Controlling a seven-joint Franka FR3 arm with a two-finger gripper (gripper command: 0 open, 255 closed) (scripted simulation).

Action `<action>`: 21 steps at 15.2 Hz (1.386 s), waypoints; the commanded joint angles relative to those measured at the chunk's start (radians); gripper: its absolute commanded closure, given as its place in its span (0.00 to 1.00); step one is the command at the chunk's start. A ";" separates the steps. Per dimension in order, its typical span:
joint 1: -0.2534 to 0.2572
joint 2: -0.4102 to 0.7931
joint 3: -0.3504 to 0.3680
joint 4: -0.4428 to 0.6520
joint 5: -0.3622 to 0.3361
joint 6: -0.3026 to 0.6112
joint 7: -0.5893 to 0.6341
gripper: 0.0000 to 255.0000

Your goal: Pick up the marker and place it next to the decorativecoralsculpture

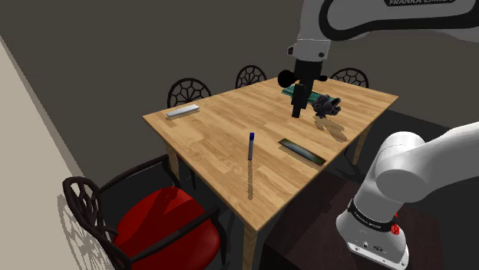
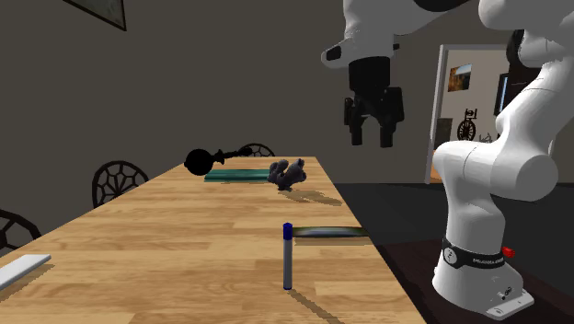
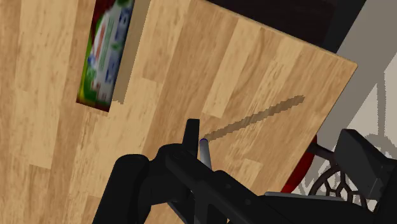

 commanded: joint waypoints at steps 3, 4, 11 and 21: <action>0.000 0.070 0.012 0.003 -0.002 0.062 0.009 0.00; -0.001 0.106 0.018 0.007 -0.004 0.092 0.013 0.00; -0.008 0.377 0.054 0.074 -0.026 0.277 0.052 0.00; -0.016 0.683 0.079 0.195 -0.078 0.440 0.109 0.00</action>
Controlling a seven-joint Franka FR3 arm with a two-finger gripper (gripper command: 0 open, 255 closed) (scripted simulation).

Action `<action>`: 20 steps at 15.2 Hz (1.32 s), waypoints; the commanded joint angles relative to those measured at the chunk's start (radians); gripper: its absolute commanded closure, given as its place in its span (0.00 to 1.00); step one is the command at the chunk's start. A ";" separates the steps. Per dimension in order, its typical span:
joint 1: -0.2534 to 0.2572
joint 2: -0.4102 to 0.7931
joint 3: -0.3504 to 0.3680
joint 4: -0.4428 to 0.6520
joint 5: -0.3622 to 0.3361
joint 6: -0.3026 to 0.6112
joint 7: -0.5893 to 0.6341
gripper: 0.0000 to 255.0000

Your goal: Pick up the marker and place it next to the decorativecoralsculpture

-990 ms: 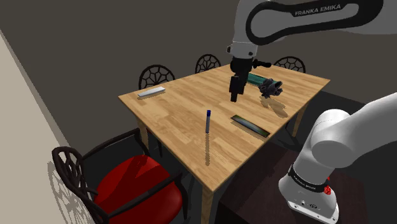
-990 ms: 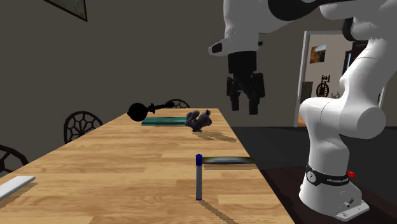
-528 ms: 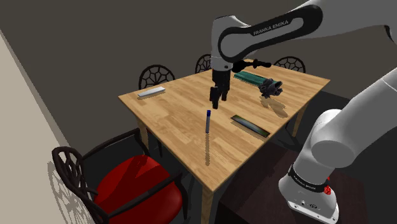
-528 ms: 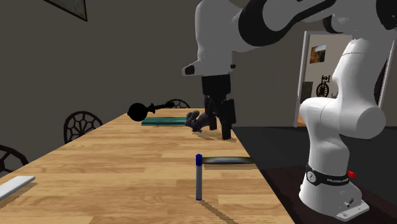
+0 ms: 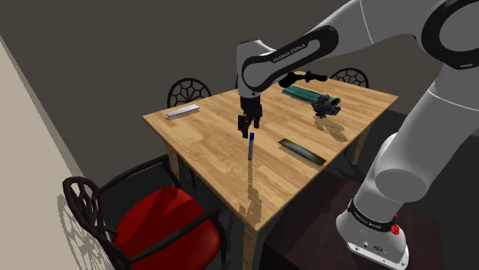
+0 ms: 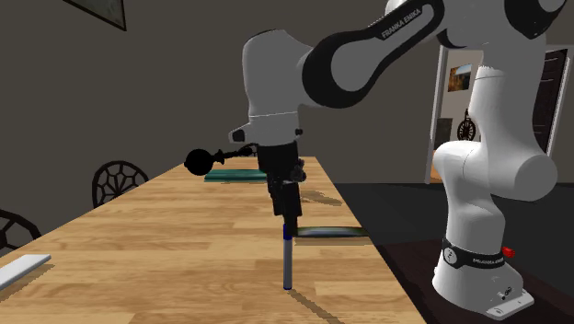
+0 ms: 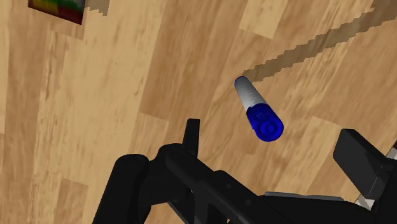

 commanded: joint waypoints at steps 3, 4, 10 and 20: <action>0.000 0.024 0.001 -0.029 -0.003 0.053 0.004 0.00; 0.000 0.029 0.001 -0.037 -0.003 0.067 0.004 0.00; 0.000 0.038 0.001 -0.050 -0.004 0.088 0.005 0.00; 0.000 0.038 0.001 -0.050 -0.004 0.088 0.005 1.00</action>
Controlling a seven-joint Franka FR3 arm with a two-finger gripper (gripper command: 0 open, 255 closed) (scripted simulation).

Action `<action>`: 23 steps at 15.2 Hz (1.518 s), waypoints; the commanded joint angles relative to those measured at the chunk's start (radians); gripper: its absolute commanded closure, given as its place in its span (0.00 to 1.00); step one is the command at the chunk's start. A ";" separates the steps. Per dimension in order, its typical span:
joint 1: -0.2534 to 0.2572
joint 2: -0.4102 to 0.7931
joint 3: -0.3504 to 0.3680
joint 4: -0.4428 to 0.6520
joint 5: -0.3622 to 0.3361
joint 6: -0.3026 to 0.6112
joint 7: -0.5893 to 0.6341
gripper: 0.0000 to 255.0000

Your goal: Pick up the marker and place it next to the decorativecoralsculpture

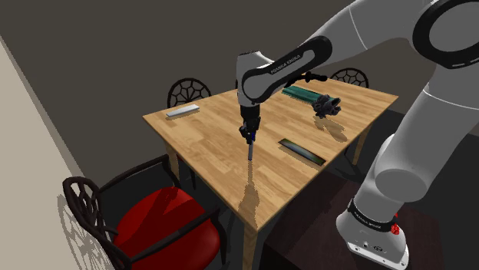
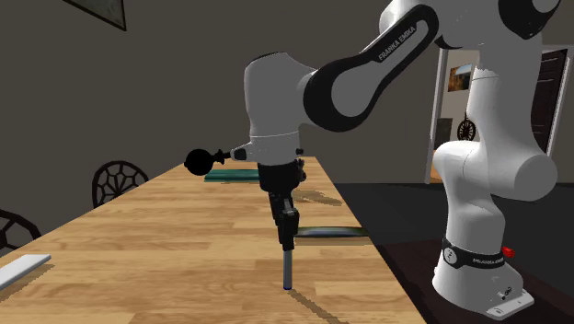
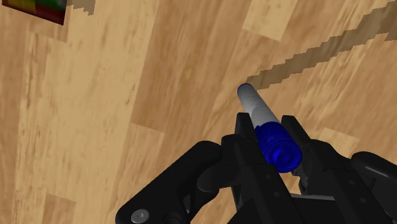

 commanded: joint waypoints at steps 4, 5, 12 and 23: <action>0.000 -0.007 0.000 0.006 0.001 -0.014 -0.001 1.00; 0.000 -0.014 0.000 0.013 0.001 -0.027 -0.001 1.00; 0.000 -0.057 -0.001 0.066 0.005 -0.122 -0.004 1.00; 0.000 -0.102 -0.003 0.169 0.008 -0.271 -0.007 1.00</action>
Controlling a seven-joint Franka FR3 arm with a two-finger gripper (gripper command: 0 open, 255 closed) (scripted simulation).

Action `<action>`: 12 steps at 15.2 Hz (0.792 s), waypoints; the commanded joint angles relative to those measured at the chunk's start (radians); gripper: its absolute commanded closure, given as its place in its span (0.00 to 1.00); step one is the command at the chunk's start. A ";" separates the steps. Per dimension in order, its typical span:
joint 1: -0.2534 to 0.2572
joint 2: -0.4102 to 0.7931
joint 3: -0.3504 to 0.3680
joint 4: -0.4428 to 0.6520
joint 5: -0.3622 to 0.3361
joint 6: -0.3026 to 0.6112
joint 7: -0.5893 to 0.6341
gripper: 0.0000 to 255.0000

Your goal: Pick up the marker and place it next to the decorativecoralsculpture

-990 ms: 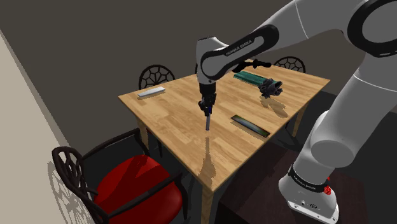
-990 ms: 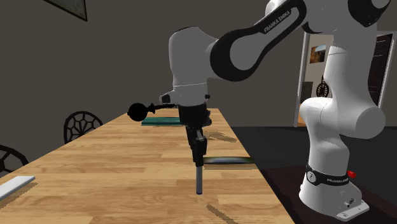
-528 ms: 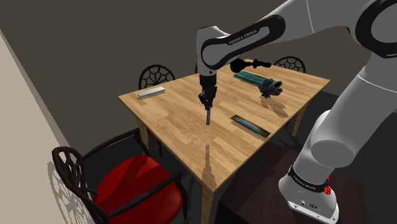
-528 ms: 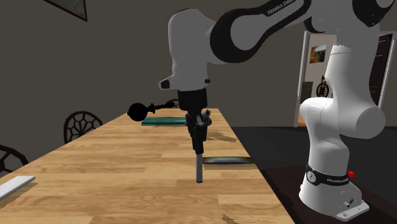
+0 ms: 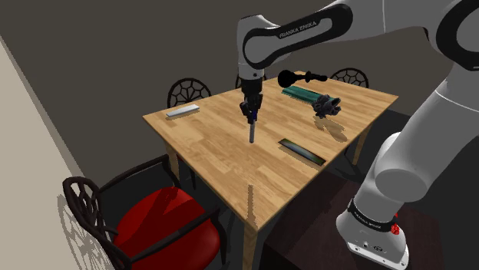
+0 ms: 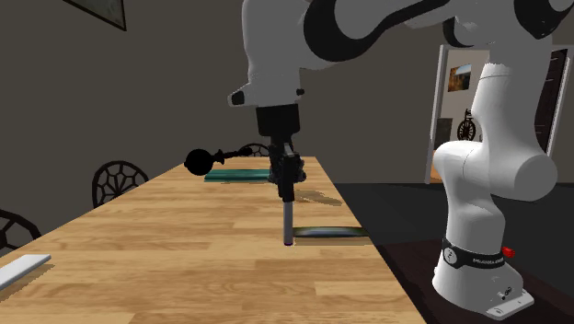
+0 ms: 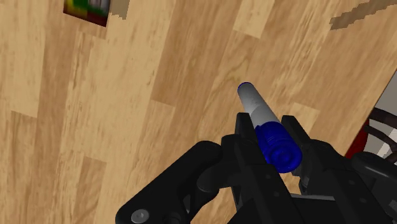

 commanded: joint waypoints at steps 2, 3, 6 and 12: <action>-0.001 -0.009 -0.001 0.031 0.000 -0.040 -0.002 1.00; -0.001 -0.011 -0.002 0.042 0.000 -0.054 -0.002 1.00; -0.001 -0.017 -0.002 0.077 0.000 -0.094 -0.003 1.00; -0.001 -0.023 -0.003 0.151 0.000 -0.175 -0.003 1.00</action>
